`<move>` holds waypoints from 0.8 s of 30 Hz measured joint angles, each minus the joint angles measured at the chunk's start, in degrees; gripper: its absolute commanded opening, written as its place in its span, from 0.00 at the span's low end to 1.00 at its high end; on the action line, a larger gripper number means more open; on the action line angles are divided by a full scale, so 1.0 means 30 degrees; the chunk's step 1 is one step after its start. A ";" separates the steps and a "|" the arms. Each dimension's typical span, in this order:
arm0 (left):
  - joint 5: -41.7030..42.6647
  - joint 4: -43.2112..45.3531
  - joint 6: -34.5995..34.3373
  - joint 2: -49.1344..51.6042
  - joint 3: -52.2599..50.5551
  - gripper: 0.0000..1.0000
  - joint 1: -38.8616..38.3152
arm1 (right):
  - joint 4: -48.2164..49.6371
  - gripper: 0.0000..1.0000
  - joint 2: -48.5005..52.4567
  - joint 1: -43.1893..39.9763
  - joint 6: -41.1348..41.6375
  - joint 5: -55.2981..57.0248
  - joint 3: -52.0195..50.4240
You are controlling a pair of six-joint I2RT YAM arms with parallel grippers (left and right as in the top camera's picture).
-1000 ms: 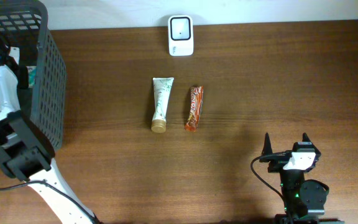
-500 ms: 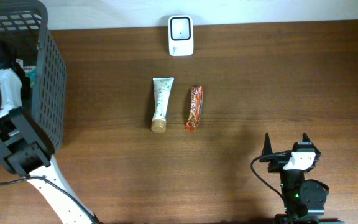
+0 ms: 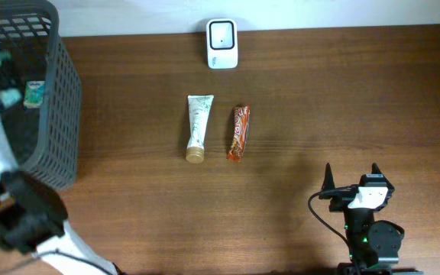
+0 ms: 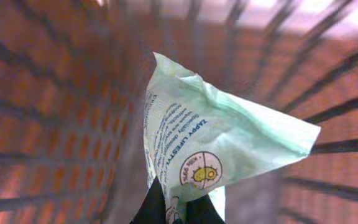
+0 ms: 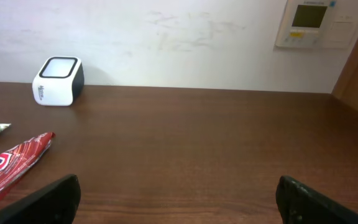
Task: Scan the item barcode
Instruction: 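Grasp the mint-green wet-wipe pack in the basket with the left gripper, then place the wet-wipe pack between the tube and candy bar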
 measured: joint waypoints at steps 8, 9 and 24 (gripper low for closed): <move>0.8320 0.1596 -0.4452 -0.6557 0.0124 0.00 0.0000 | 0.0000 0.99 0.0000 0.0000 -0.0015 0.0000 0.0000; 0.9661 0.1836 -0.5158 -0.6972 0.0124 0.00 0.0000 | 0.0000 0.98 0.0000 0.0000 0.0000 0.0000 0.0000; 1.9365 0.0058 -1.5336 -0.8429 0.0117 0.04 -0.3140 | 0.0000 0.99 0.0000 0.0000 -0.0007 0.0000 0.0000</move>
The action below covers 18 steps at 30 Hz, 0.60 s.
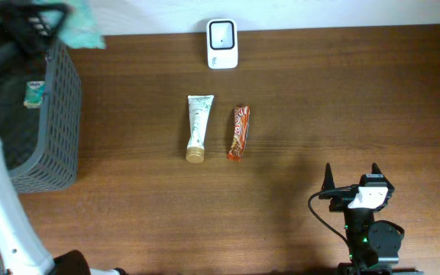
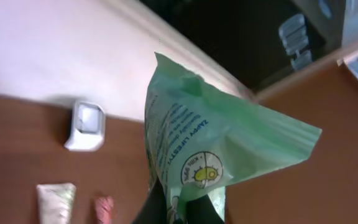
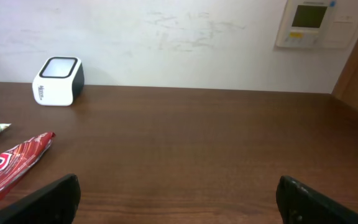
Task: Scan the item barcode
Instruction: 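Place the wet-wipe pack between the tube and candy bar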
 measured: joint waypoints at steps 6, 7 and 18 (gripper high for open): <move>-0.9202 -0.4269 -0.0058 0.0087 0.0051 0.06 -0.6849 | 0.0000 0.99 0.0000 0.0000 0.0000 0.0000 0.0000; -1.0346 -0.4284 -0.0051 0.0219 0.0051 0.05 -0.7905 | 0.0000 0.99 0.0000 0.0000 -0.0007 0.0000 0.0000; -1.7930 -0.5697 -0.0073 0.8174 0.0087 0.09 -1.4819 | 0.0000 0.99 0.0000 0.0000 -0.0007 0.0000 0.0000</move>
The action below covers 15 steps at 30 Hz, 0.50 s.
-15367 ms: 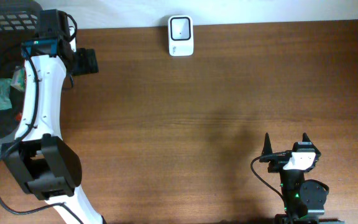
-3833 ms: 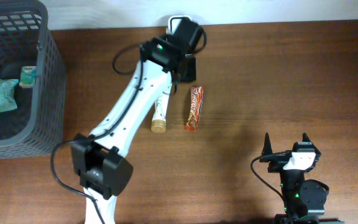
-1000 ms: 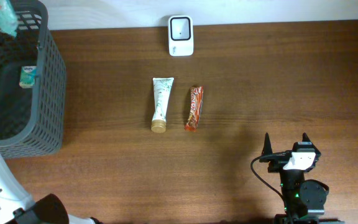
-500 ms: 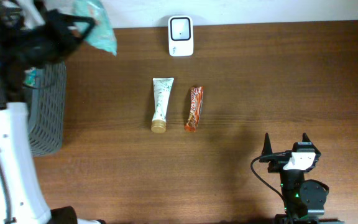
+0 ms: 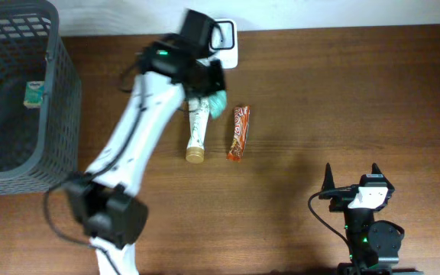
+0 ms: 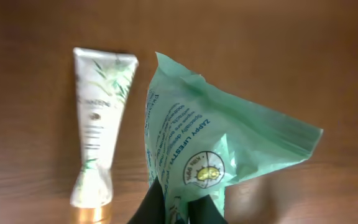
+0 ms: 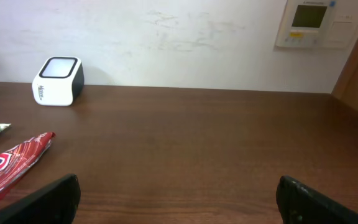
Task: Scan the item barcode
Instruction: 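Place the wet-wipe pack between the tube and candy bar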
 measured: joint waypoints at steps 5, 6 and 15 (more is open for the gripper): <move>-0.1515 0.0080 0.0036 0.3563 -0.0007 0.12 -0.1880 | 0.0000 0.99 0.0000 0.0000 0.0007 0.0000 0.0000; -0.2011 0.0080 0.0029 0.4102 -0.0007 0.14 -0.2025 | 0.0007 0.98 0.0000 0.0000 0.0015 0.0000 0.0000; -0.5457 -0.0109 0.0087 0.5559 0.0058 0.24 -0.2076 | 0.0000 0.99 0.0000 0.0000 0.0000 0.0000 0.0000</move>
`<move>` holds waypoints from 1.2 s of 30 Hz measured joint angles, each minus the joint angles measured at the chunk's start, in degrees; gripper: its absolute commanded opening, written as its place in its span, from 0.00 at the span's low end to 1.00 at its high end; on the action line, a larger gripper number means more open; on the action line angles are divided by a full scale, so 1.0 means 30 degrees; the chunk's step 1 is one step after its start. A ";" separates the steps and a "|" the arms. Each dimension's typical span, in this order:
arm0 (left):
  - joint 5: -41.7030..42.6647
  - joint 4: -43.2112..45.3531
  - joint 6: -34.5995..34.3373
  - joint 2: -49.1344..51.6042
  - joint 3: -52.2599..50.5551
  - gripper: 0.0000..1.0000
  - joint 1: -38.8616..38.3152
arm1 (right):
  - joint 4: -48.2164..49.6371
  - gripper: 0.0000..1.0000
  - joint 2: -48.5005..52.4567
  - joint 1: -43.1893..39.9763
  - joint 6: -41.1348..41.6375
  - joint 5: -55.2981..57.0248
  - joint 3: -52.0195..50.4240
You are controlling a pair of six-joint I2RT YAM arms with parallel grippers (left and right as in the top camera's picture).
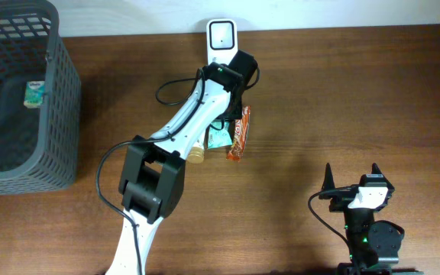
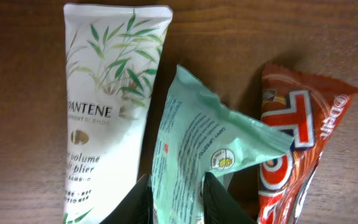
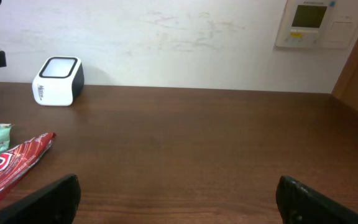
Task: Scan the item barcode
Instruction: 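Place the wet-wipe pack between the tube and candy bar, then grasp the Kleenex tissue pack in the basket with the left gripper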
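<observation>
A light green packet (image 2: 210, 143) lies on the wooden table between a white Pantene tube (image 2: 104, 118) and a red-orange candy bar (image 2: 294, 155). My left gripper (image 2: 178, 199) is low over it, open, a finger on either side of the packet's near end. In the overhead view the left arm reaches across to this spot, with the packet (image 1: 218, 137) showing just below the wrist. The white barcode scanner (image 1: 221, 37) stands at the table's back edge, right behind. My right gripper (image 3: 179, 193) rests open at the front right, holding nothing.
A dark mesh basket (image 1: 52, 114) stands at the far left with one small packet (image 1: 33, 92) lying in it. The candy bar (image 1: 239, 134) lies right of the left wrist. The tube's cap (image 1: 195, 155) pokes out below the arm. A wall backs the table.
My left gripper has come down lower between the tube and the candy bar. Its fingers stand wider apart, and the green packet now rests on the table. The right arm has not moved.
My left gripper was inside the basket, shut on the green packet. Then it held the packet above the basket's rim, then over the table beside the tube near the scanner. Now the packet lies between tube and candy bar with the fingers spread.
</observation>
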 measured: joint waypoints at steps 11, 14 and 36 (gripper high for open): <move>-0.0262 -0.5719 0.1049 0.0146 1.9081 0.99 0.3082 | 0.0000 0.99 0.0000 0.0000 0.0000 0.0000 0.0000; -0.0437 -0.4073 0.1362 -0.1027 2.0138 0.99 0.5727 | 0.0000 0.99 0.0000 0.0000 0.0000 0.0000 0.0000; -0.3257 0.2455 0.8998 -0.0896 0.8138 0.98 1.9190 | 0.0000 0.98 0.0000 0.0000 0.0000 -0.0007 0.0000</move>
